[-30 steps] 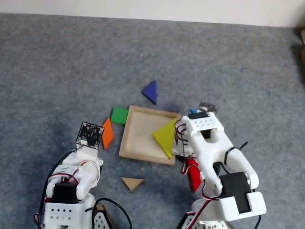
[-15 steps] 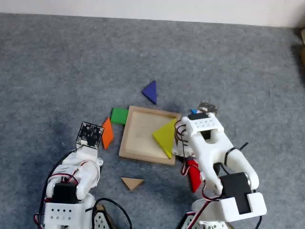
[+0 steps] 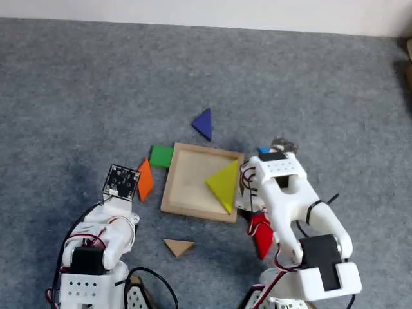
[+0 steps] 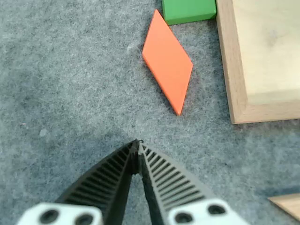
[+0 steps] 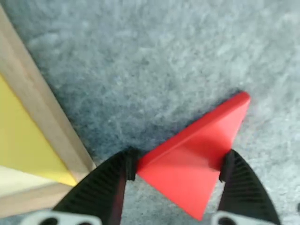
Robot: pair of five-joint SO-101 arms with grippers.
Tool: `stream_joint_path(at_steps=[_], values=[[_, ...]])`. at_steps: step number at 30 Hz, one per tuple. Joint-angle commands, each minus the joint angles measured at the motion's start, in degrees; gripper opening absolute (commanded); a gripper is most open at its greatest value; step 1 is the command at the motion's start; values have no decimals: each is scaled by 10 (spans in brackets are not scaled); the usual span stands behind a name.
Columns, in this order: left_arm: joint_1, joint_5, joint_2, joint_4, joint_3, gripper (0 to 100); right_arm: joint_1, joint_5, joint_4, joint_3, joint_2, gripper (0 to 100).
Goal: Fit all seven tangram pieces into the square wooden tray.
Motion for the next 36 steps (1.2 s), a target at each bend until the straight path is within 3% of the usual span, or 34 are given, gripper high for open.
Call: stream_joint_path(at_steps=[1,13,18,23,31,36], values=[[-7,-4,-30,4,12,6,8,12,-5,4,-71,224],[-7,-4,-30,4,12,6,2,173,41,-22,-183,224],[-7,-4,-30,4,12,6,-13,114,44,-23,-183,228],[-7,-4,-30,4,12,6,-28,58,-21,34,-183,228],[-7,-4,-30,4,12,6,-29,30,-70,80,-183,231],[-7,-4,-30,4,12,6,-29,8,-34,81,-183,320]])
